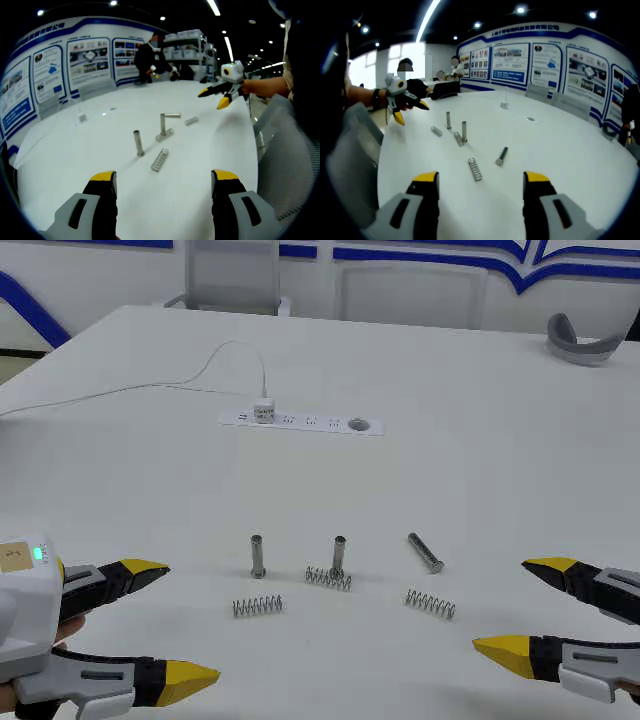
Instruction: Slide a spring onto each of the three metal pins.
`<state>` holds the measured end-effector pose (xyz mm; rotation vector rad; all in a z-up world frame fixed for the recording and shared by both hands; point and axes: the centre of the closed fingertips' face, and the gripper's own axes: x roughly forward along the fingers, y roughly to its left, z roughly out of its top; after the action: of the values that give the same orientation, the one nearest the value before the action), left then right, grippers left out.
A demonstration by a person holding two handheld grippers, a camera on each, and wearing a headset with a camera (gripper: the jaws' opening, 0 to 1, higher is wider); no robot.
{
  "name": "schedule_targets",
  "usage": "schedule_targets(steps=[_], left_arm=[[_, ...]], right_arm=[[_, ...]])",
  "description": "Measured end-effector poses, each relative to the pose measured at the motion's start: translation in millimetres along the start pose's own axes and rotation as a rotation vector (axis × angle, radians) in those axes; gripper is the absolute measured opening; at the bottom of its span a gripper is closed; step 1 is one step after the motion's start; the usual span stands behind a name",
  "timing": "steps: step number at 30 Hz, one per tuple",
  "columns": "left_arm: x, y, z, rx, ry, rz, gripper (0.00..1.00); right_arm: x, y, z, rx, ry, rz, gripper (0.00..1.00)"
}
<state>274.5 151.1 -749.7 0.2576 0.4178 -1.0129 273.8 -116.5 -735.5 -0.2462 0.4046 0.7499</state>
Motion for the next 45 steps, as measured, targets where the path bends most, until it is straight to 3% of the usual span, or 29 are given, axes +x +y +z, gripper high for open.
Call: schedule_targets(steps=[9,19,32,45], left_arm=[[0.3,1.1,-0.5,-0.004,-0.001,0.004,0.79],[0.9,1.2,1.0,-0.003,-0.002,0.004,0.79],[1.4,-0.1,-0.6,-0.005,0.006,-0.004,0.79],[1.3,-0.6,-0.7,-0.004,0.008,-0.004,0.79]], right_arm=[[0.0,-5.3,1.1,0.007,-0.001,-0.010,0.69],[8.0,-17.3,18.3,0.022,-0.004,-0.026,0.66],[35.8,-35.0,39.3,0.006,0.047,-0.035,0.57],[64.6,-47.2,47.1,-0.002,0.102,-0.035,0.50]])
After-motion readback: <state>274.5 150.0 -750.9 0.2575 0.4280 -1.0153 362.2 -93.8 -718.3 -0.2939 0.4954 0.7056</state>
